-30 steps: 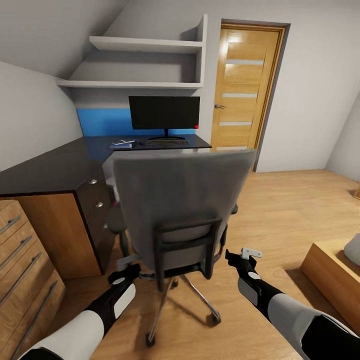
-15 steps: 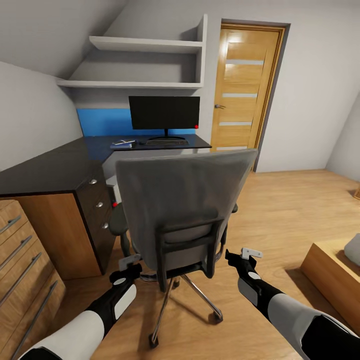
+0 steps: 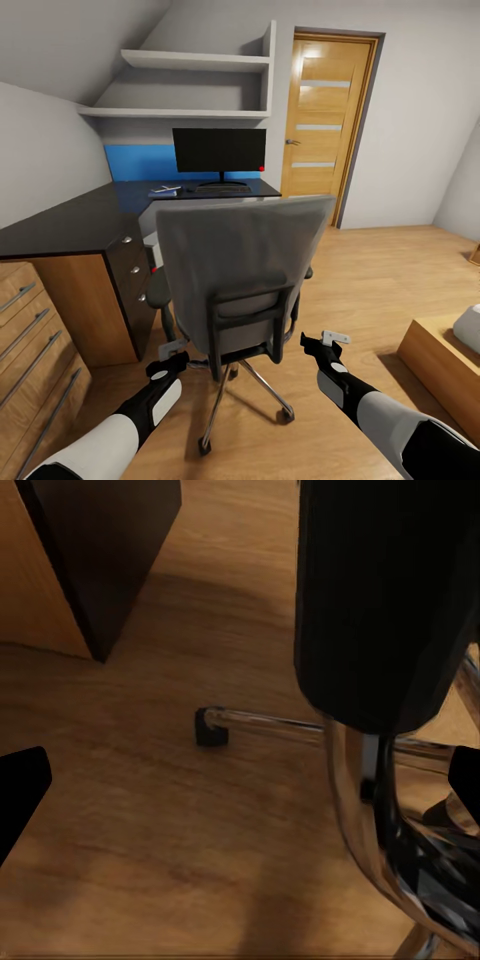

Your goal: In the bedroom, organize the workspace by keeping the computer under the desk, ensuring the monitor is on the desk, placing the keyboard on the desk next to the monitor, placing the mouse on the desk next to the keyboard, moving the folder from the swivel chair onto the desk next to the mouse, stacking the notebook on top of the folder with the pen on top of the notebook, and positioning the swivel chair next to the desk.

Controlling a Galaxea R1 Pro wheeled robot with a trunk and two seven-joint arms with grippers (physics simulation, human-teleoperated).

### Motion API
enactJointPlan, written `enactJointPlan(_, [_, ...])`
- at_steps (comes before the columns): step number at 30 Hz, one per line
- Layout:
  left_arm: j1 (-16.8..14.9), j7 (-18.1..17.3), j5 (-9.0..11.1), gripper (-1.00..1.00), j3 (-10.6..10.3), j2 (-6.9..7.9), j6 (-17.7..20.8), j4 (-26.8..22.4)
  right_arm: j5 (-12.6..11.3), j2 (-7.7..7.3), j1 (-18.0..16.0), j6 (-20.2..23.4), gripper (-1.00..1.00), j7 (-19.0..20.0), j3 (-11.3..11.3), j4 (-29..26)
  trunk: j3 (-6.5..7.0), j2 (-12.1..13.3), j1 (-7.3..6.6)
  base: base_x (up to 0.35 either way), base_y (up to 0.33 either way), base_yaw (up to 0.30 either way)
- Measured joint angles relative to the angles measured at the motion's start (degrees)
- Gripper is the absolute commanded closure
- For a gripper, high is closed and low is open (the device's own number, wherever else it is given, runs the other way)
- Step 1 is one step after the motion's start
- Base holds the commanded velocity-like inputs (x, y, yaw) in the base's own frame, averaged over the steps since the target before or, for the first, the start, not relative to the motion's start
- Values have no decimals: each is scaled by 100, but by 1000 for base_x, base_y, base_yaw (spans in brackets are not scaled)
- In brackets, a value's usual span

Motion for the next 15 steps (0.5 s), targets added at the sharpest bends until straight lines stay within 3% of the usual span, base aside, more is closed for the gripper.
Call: enactJointPlan(15, [0,-2,3,-100,-2,3,-7,41,0,-2,0,5,-100,-8,0,1,0,0,0,-13,-1,0])
